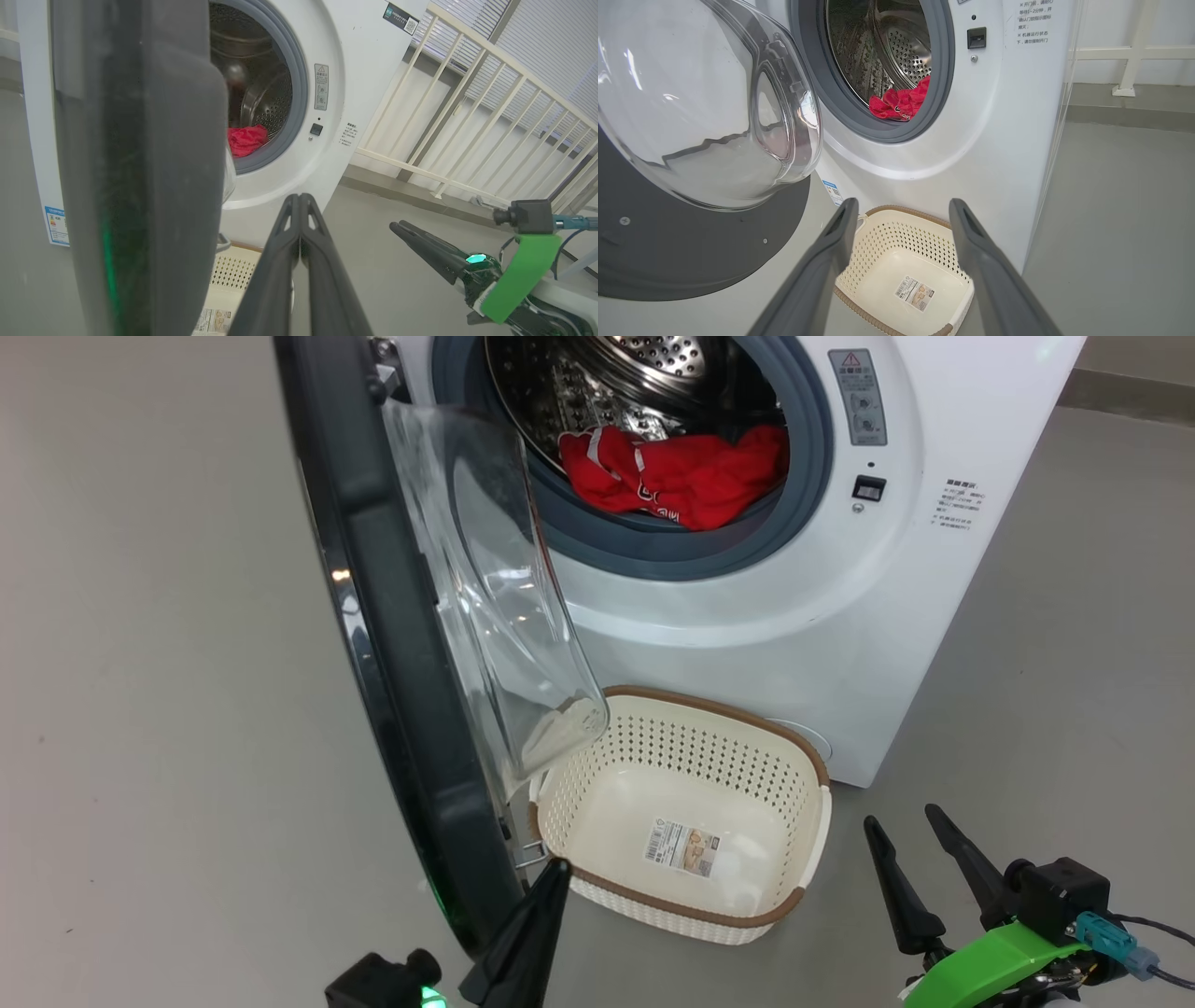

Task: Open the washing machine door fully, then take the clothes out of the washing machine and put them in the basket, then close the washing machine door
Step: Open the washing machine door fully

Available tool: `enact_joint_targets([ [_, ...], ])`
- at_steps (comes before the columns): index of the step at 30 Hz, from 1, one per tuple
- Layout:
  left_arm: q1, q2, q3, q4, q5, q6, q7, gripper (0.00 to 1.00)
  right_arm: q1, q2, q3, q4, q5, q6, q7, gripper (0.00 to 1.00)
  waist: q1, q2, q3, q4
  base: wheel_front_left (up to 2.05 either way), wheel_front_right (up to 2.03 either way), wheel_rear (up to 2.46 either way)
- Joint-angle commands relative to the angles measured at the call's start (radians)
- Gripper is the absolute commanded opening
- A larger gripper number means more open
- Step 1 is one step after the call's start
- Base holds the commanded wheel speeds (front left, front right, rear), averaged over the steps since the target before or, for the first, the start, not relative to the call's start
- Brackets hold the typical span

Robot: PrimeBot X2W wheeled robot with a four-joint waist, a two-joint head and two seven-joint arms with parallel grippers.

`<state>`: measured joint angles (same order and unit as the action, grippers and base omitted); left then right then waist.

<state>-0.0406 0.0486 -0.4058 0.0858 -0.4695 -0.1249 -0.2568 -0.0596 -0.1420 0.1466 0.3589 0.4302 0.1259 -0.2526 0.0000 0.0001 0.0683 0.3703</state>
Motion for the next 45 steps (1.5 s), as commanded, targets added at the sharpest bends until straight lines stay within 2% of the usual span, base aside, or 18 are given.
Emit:
enact_joint_targets([
  [1,-0.03,0.003,0.04,-0.006,-0.008,-0.006,-0.005,0.0,-0.021,-0.006,0.022,-0.026,-0.008,0.005,-0.009,1.0,0.0,-0.0001,0.001,0.0,0.0,0.0,0.0],
  [23,-0.03,0.002,0.212,0.049,0.018,0.017,-0.005,0.0,-0.028,-0.005,0.029,-0.028,-0.011,0.005,-0.009,1.0,0.0,-0.0001,0.014,0.042,0.0,0.0,0.0],
  [45,-0.08,0.023,0.538,0.107,0.09,0.022,-0.005,0.0,-0.043,-0.011,0.037,-0.033,-0.02,0.005,-0.009,1.0,0.0,-0.0001,0.051,0.059,0.0,0.0,0.0],
])
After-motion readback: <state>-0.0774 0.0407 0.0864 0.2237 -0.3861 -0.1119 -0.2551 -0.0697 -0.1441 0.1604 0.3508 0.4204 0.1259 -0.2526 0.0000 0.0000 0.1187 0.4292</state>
